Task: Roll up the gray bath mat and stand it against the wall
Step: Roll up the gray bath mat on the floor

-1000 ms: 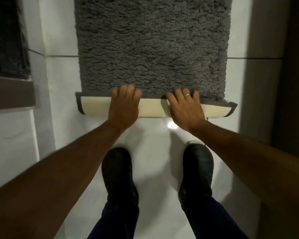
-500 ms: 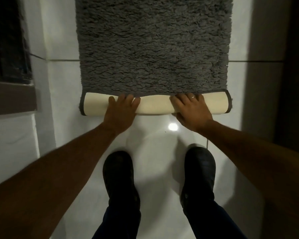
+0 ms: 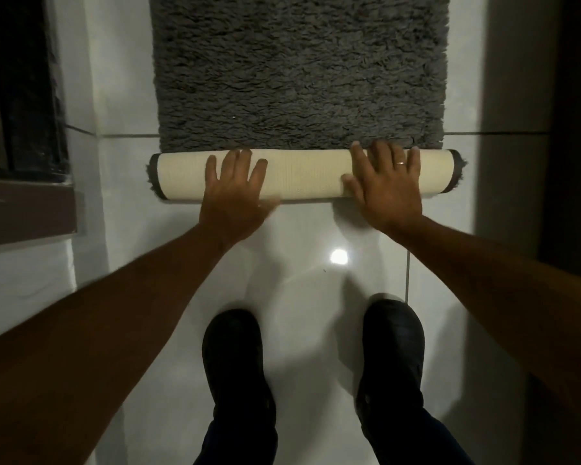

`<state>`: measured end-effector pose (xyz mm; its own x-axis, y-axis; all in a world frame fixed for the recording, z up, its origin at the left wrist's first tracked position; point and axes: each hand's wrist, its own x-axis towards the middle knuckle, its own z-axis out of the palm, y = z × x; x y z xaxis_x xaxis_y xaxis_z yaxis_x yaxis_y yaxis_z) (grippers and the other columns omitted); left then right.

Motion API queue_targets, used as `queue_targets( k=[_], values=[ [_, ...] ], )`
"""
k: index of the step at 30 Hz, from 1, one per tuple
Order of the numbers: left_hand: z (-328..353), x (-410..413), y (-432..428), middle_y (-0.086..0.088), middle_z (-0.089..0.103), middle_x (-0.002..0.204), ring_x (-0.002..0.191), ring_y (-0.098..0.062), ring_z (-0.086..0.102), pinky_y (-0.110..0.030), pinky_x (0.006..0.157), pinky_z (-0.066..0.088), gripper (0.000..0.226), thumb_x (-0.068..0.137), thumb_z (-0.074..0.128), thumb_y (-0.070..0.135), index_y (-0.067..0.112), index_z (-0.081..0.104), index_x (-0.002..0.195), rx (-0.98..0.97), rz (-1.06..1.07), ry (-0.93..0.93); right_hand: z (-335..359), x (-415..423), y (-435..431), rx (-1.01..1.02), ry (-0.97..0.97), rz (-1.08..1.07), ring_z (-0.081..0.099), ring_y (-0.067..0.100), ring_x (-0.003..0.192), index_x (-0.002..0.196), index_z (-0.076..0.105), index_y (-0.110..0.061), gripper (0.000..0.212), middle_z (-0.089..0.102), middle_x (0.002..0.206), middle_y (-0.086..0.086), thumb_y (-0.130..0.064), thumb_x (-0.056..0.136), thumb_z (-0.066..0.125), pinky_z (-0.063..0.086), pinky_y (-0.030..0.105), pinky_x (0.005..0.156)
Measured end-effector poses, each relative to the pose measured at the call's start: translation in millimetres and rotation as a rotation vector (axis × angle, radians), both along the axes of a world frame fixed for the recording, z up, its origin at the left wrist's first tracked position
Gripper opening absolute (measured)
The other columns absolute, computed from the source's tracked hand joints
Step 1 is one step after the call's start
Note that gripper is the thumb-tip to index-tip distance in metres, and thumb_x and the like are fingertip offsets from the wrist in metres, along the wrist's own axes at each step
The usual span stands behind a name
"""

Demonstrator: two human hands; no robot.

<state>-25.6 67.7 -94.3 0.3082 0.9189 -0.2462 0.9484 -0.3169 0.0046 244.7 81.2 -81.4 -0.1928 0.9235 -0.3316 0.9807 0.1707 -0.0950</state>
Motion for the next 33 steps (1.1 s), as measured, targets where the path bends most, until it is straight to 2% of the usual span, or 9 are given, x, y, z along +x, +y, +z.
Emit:
queue_targets(
  k=[2, 4, 7, 12, 18, 21, 25, 29, 33],
  values=[
    [-1, -2, 0, -0.024, 0.03, 0.155, 0.143, -0.042, 0.027, -0.067, 0.112, 0.019, 0.095, 0.079, 0.064, 0.057, 0.009, 0.024, 0.15, -0.134, -0.031, 0.121, 2, 3, 7, -0.077, -0.028, 0.091, 0.032, 0.04, 0.141, 0.153, 0.027, -0.013, 0.09, 0.039, 0.15, 0.021, -0.07, 0.087, 0.048, 0.012, 0.067, 0.117],
    [0, 1, 8, -0.023, 0.028, 0.156, 0.142, -0.042, 0.027, -0.068, 0.111, 0.023, 0.093, 0.083, 0.07, 0.038, 0.01, 0.014, 0.153, -0.141, -0.022, 0.175, 4, 4, 14, -0.123, -0.098, 0.168, 0.031, 0.041, 0.142, 0.151, 0.026, -0.011, 0.09, 0.038, 0.15, 0.023, -0.056, 0.083, 0.066, 0.015, 0.068, 0.115],
    [4, 5, 23, -0.02, 0.044, 0.146, 0.129, -0.04, 0.043, -0.063, 0.104, 0.034, 0.067, 0.091, 0.056, 0.016, 0.013, 0.025, 0.15, -0.128, -0.017, 0.175, 4, 5, 22, -0.118, -0.129, 0.205, 0.042, 0.042, 0.133, 0.143, 0.037, -0.013, 0.064, 0.049, 0.141, 0.023, -0.029, 0.088, 0.065, 0.023, 0.066, 0.112],
    [24, -2, 4, -0.015, 0.066, 0.122, 0.107, -0.037, 0.06, -0.054, 0.095, 0.043, 0.045, 0.089, 0.06, 0.022, 0.016, 0.05, 0.132, -0.205, -0.023, 0.054, 21, 12, 10, -0.217, 0.006, 0.224, 0.059, 0.037, 0.112, 0.132, 0.05, -0.02, 0.051, 0.065, 0.121, 0.015, -0.039, 0.087, 0.063, 0.035, 0.055, 0.104],
    [37, -11, -33, -0.014, 0.052, 0.139, 0.123, -0.031, 0.052, -0.039, 0.102, 0.042, 0.053, 0.093, 0.06, 0.032, 0.017, 0.04, 0.14, -0.787, 0.001, -0.096, 32, 11, -43, -0.619, 0.043, 0.17, 0.057, 0.034, 0.118, 0.134, 0.04, -0.021, 0.061, 0.062, 0.129, 0.011, -0.048, 0.085, 0.062, 0.036, 0.055, 0.106],
    [36, -12, -27, -0.014, 0.048, 0.143, 0.126, -0.032, 0.049, -0.038, 0.104, 0.041, 0.059, 0.091, 0.063, 0.028, 0.017, 0.036, 0.143, -0.981, 0.111, -0.142, 35, 9, -66, -0.425, -0.025, 0.216, 0.05, 0.039, 0.121, 0.135, 0.041, -0.015, 0.069, 0.051, 0.138, 0.017, -0.047, 0.079, 0.065, 0.04, 0.057, 0.1],
    [36, -8, -10, -0.013, 0.052, 0.134, 0.121, -0.033, 0.049, -0.049, 0.103, 0.04, 0.06, 0.082, 0.073, 0.025, 0.019, 0.045, 0.135, -0.597, 0.147, -0.136, 34, 7, -78, -0.059, -0.016, 0.263, 0.054, 0.042, 0.112, 0.119, 0.055, -0.006, 0.043, 0.056, 0.131, 0.022, -0.022, 0.081, 0.068, 0.044, 0.055, 0.091],
    [42, -2, -32, -0.011, 0.06, 0.098, 0.09, -0.029, 0.053, -0.042, 0.077, 0.044, 0.018, 0.089, 0.058, 0.024, 0.013, 0.057, 0.102, -0.028, -0.059, -0.063, 35, 2, -55, -0.137, -0.073, 0.039, 0.045, 0.042, 0.124, 0.135, 0.05, -0.01, 0.05, 0.051, 0.137, 0.02, -0.019, 0.087, 0.064, 0.036, 0.056, 0.098],
    [30, 8, -60, -0.021, 0.046, 0.137, 0.125, -0.039, 0.042, -0.054, 0.104, 0.035, 0.089, 0.078, 0.06, 0.066, 0.005, 0.038, 0.138, -0.242, -0.059, 0.062, 29, 1, -42, -0.122, 0.01, -0.034, 0.047, 0.036, 0.127, 0.138, 0.047, -0.012, 0.048, 0.056, 0.138, 0.015, -0.038, 0.098, 0.05, 0.032, 0.054, 0.105]
  ],
)
